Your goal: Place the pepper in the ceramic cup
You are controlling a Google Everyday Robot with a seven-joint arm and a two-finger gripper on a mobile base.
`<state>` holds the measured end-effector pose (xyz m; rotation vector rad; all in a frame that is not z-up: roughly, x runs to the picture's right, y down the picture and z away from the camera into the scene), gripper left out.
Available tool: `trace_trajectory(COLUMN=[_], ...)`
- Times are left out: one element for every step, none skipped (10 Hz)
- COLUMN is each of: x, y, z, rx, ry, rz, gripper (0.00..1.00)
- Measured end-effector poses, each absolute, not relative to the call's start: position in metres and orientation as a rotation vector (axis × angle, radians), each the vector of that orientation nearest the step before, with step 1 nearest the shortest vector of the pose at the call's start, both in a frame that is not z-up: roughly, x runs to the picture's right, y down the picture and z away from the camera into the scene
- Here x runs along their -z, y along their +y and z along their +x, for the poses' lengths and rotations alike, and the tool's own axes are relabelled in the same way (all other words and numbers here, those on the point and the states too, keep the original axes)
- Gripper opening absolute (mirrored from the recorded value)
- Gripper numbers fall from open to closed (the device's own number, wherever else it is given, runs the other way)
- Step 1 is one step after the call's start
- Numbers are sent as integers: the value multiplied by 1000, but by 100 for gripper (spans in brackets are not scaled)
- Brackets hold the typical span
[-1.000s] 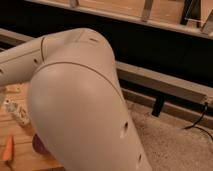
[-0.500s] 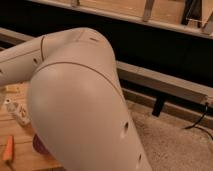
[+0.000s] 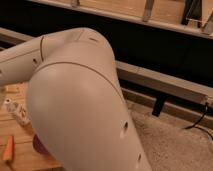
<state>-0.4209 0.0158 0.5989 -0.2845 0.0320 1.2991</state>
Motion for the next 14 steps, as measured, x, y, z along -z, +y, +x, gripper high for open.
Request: trace_trajectory(x=[-599, -599, -599, -599, -600, -600, -599, -598, -600, -602, -605, -607, -611, -616], y=[16, 16, 16, 16, 16, 26, 34, 45, 52, 57, 69, 83, 99, 115], z=[-421, -421, -421, -421, -422, -438, -451, -469, -481, -487, -494, -500, -502, -503], rx=[-1299, -1300, -1300, -1300, -1300, -1273, -1251, -1218, -1192, -1177, -1153, -1130, -1108, -1087], ry=[32, 32, 32, 32, 32, 19, 6, -10, -17, -18, -10, 4, 30, 58], rz=[-284, -284, -284, -284, -286, -314, -335, -364, -385, -399, -422, -446, -473, -499], gripper=[65, 65, 65, 65, 65, 65, 65, 65, 65, 65, 65, 65, 65, 65])
